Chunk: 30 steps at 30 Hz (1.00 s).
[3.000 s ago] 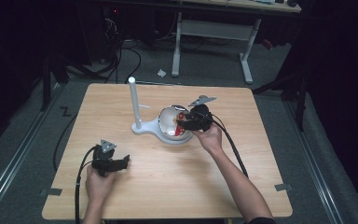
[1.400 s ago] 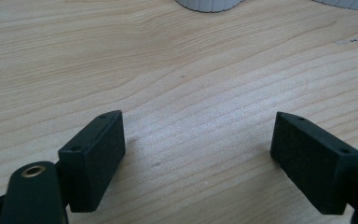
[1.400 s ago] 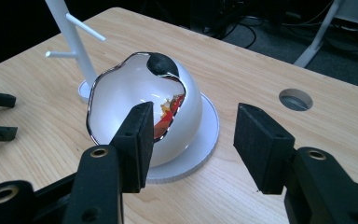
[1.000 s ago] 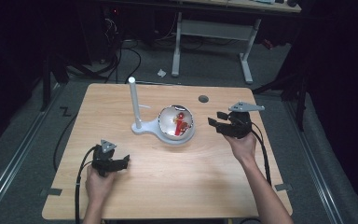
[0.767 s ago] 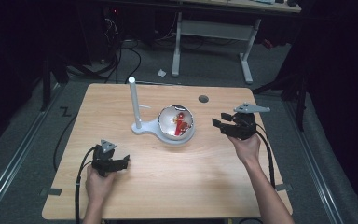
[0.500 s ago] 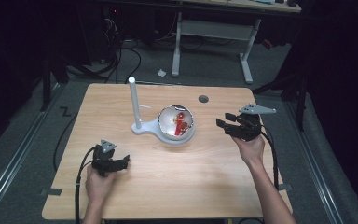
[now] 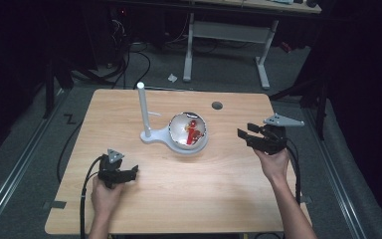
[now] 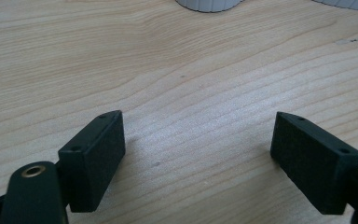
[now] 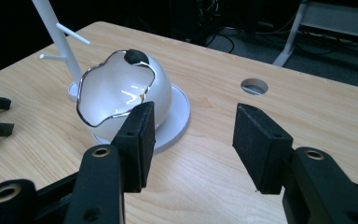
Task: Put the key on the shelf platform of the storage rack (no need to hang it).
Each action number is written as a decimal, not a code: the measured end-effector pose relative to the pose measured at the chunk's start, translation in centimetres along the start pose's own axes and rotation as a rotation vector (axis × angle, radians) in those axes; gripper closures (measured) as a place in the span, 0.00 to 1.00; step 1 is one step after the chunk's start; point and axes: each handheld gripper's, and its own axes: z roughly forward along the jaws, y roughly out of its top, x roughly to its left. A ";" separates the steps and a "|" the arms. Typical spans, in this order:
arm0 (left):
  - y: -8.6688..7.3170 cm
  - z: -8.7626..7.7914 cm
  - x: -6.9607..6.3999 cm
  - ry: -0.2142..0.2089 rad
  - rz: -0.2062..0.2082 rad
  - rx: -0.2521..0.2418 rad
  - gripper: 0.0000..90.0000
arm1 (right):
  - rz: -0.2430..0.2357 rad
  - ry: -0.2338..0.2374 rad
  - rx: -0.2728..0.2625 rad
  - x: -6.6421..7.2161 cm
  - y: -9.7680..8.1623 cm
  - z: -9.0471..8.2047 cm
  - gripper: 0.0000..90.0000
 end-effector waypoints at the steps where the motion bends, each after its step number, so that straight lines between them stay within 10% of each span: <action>1: 0.0 0.0 0.0 0.000 0.000 0.000 0.20 | 0.000 -0.003 -0.001 -0.1 -0.1 -0.1 0.54; 30: 0.0 0.0 0.0 0.001 0.000 0.000 0.20 | 0.051 -0.055 -0.013 -1.2 -3.6 -3.3 0.55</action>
